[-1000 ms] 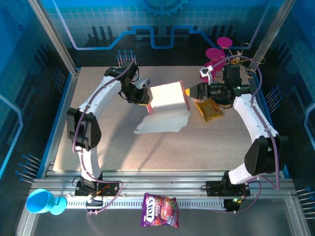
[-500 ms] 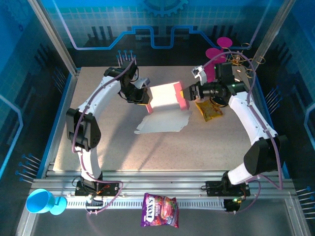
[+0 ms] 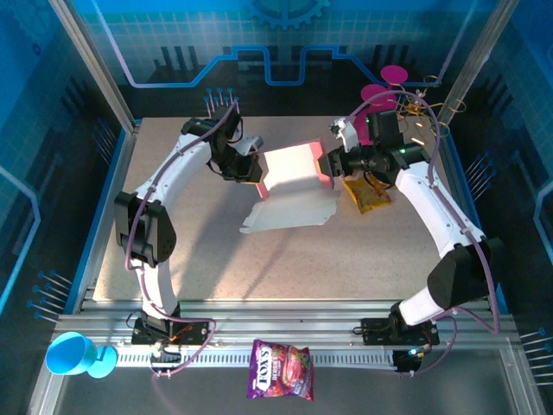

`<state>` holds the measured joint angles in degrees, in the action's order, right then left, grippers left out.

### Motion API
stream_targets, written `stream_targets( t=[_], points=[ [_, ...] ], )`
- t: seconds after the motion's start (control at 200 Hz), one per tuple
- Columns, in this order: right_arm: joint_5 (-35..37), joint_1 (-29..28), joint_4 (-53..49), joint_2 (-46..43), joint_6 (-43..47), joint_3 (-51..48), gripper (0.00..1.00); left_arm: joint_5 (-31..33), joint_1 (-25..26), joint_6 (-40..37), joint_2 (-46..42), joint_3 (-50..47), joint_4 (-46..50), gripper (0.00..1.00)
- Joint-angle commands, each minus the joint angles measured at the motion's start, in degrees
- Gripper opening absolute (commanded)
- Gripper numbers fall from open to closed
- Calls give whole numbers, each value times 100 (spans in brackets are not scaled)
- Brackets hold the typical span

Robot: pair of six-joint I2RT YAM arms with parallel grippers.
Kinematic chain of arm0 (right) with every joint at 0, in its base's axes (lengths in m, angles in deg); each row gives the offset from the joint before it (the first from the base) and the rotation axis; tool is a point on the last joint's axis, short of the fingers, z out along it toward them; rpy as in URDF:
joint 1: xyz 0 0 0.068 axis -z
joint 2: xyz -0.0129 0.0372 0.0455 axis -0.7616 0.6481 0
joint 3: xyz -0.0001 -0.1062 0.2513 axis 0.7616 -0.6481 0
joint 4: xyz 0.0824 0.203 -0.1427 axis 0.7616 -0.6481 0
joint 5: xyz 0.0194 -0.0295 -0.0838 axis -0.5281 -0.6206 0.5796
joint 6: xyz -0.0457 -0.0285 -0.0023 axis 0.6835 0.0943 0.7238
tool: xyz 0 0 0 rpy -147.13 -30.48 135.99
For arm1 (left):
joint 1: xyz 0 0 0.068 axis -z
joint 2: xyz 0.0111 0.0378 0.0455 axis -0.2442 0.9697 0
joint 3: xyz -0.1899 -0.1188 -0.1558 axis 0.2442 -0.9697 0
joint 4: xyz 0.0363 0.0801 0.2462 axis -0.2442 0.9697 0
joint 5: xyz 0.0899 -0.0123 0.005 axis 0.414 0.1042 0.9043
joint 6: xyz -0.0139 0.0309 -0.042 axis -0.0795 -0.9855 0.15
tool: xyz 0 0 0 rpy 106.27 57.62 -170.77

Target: Fold the paper box

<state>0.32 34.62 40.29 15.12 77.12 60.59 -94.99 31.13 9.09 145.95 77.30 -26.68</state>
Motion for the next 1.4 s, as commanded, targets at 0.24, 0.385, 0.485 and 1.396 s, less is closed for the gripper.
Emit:
stream_targets(
  t=[0.24, 0.385, 0.485, 1.396],
  points=[
    [1661, -509, -471, 176, 193, 410, 28, 325, 355, 514, -35, 471, 352, 0],
    [2282, -669, -501, 202, 219, 463, 25, 446, 366, 761, -53, 517, 407, 0],
    [2652, -764, -500, 216, 230, 502, 23, 432, 372, 885, -42, 588, 488, 0],
    [4743, -1254, -1131, 827, 74, 1284, 0, 1189, 621, 2019, 228, 1569, 1506, 0]
  ],
)
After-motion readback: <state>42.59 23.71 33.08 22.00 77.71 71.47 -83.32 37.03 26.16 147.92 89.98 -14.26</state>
